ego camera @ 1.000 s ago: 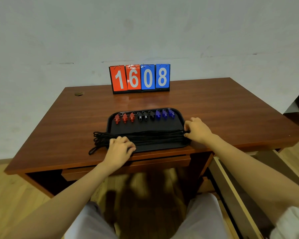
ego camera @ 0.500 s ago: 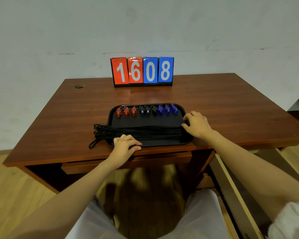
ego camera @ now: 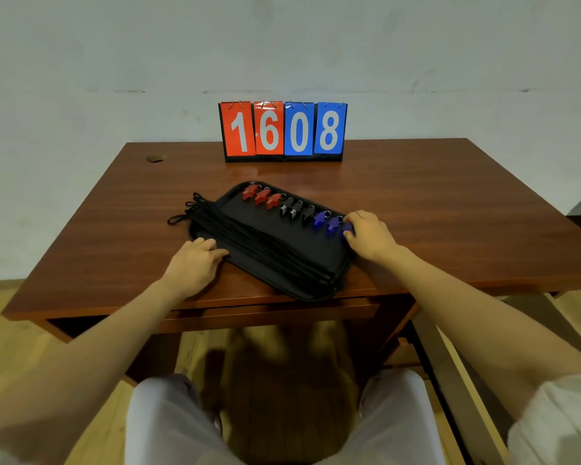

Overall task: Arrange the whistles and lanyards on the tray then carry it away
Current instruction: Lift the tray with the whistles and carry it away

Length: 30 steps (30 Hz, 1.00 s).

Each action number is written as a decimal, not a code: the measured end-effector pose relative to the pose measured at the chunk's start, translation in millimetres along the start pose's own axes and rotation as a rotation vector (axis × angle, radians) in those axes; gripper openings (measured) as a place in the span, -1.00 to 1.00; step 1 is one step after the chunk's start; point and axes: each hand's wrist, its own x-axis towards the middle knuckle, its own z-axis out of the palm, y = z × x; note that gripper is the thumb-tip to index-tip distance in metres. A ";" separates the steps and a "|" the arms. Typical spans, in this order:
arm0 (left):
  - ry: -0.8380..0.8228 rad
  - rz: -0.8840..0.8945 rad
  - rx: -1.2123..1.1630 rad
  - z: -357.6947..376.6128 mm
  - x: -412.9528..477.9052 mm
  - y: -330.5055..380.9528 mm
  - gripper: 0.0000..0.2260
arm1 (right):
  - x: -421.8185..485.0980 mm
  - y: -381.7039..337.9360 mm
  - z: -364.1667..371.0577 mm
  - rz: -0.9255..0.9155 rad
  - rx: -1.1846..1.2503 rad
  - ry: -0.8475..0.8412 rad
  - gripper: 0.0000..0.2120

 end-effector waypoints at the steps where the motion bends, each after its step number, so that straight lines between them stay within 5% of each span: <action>1: -0.021 -0.092 -0.054 -0.6 1.0 4.1 -0.70 | 4.7 -4.3 0.9 -0.002 0.003 -0.018 -0.65; 4: -0.017 -0.389 -0.259 -2.4 8.5 19.8 -0.59 | 19.6 -17.4 5.0 0.003 0.015 -0.054 -0.63; 10: -0.101 -0.559 -0.320 2.3 27.1 27.4 -0.57 | 45.9 -34.8 9.7 0.069 0.047 -0.051 -0.66; 25: -0.196 -0.479 -0.517 14.8 76.7 14.7 -0.58 | 46.7 -4.5 15.7 0.328 0.310 -0.118 -0.65; 30: -0.192 -0.502 -0.498 21.0 88.0 26.2 -0.60 | 34.5 3.7 20.5 0.380 0.439 -0.112 -0.48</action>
